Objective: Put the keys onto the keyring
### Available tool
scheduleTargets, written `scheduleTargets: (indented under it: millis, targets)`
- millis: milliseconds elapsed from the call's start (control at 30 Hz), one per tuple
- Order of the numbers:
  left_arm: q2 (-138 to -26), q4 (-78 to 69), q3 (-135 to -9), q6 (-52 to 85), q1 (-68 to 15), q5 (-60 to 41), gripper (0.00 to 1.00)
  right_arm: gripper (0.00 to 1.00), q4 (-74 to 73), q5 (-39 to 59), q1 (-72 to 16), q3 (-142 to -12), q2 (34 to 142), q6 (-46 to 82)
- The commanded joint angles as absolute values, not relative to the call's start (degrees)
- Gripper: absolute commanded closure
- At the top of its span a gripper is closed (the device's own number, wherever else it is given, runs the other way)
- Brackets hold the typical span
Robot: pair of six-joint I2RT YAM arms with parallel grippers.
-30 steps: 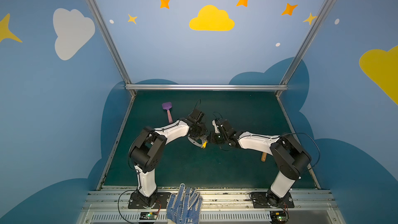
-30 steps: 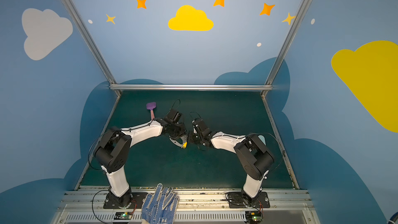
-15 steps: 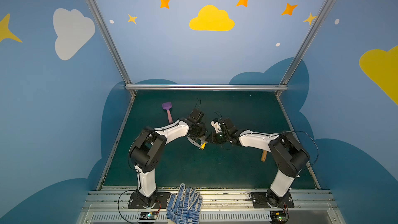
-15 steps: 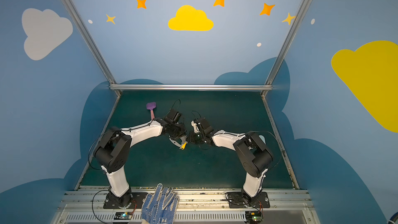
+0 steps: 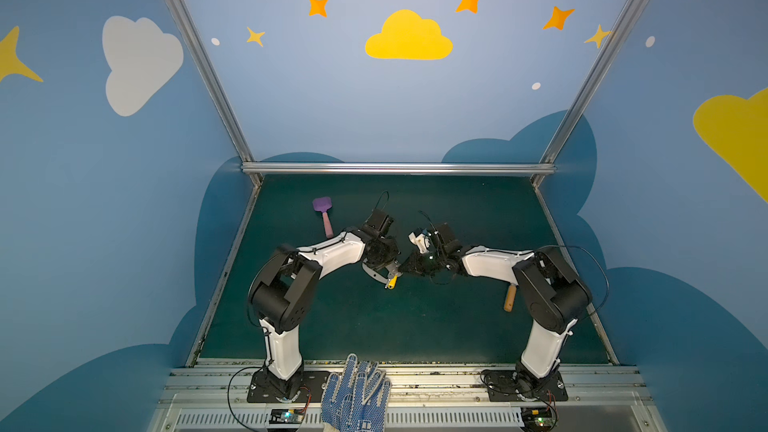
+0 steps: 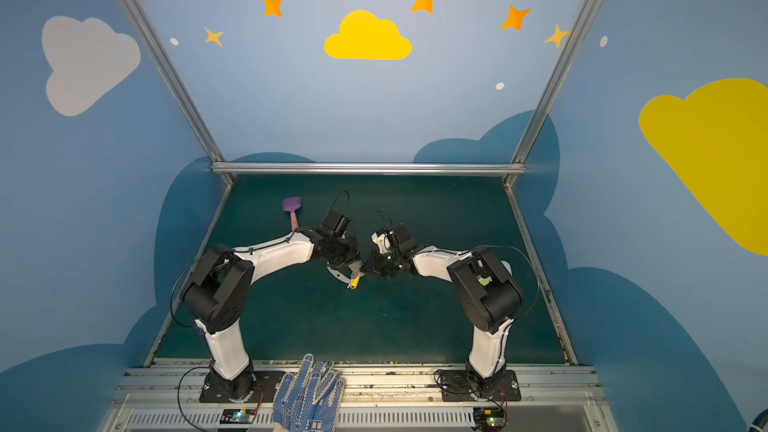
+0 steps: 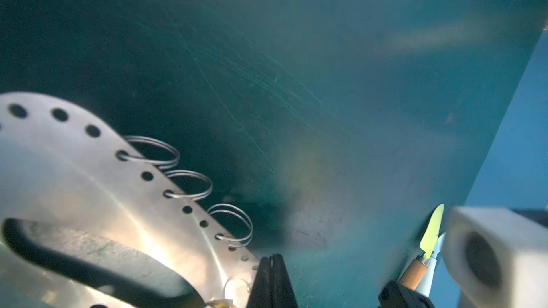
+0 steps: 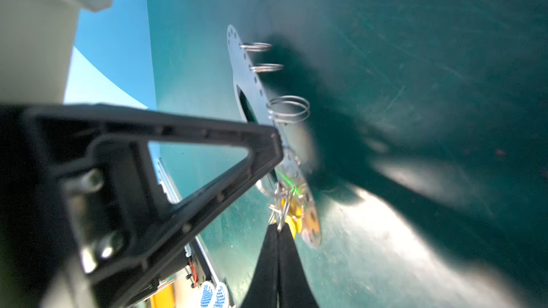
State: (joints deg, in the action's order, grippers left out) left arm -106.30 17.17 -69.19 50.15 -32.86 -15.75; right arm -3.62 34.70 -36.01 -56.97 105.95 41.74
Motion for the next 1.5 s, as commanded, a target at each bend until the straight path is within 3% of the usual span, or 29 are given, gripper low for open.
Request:
scheduleTargets:
  millis: [0, 300, 467, 833, 933, 1000, 1067, 1300, 1467]
  targets:
    - [-105.23, 16.7, -70.49, 48.89, -33.84, -18.0, 0.96, 1.0, -3.21, 40.36, -35.21, -59.77, 108.01, 41.18]
    - [-105.52, 16.6, -70.75, 48.54, -34.32, -18.46, 0.96, 1.0, 4.07, 46.92, -33.84, -64.58, 111.26, 37.39]
    - [-105.75, 17.18, -70.58, 49.22, -34.21, -17.11, 0.96, 1.0, 9.41, 45.08, -33.67, -66.59, 111.59, 34.75]
    - [-107.03, 18.47, -71.45, 50.06, -34.01, -15.71, 0.96, 0.74, 9.27, 35.71, -32.87, -61.83, 102.95, 35.41]
    - [-107.47, 18.77, -71.7, 50.2, -34.01, -15.21, 0.96, 0.75, 9.61, 33.21, -33.01, -60.85, 101.0, 35.52]
    - [-107.71, 18.8, -71.8, 50.26, -33.95, -15.07, 0.96, 0.9, 9.04, 33.11, -33.29, -60.09, 99.84, 35.4]
    - [-108.01, 19.0, -72.02, 50.25, -34.01, -14.78, 0.96, 0.94, 7.6, 33.14, -34.12, -58.67, 98.57, 35.94]
    - [-108.55, 19.02, -72.07, 50.63, -33.66, -14.5, 0.96, 0.65, 4.54, 25.7, -40.43, -53.54, 97.04, 37.57]
    - [-108.63, 19.16, -72.33, 50.73, -33.66, -14.52, 0.96, 0.56, 0.05, 21.87, -42.44, -50.87, 97.32, 40.03]
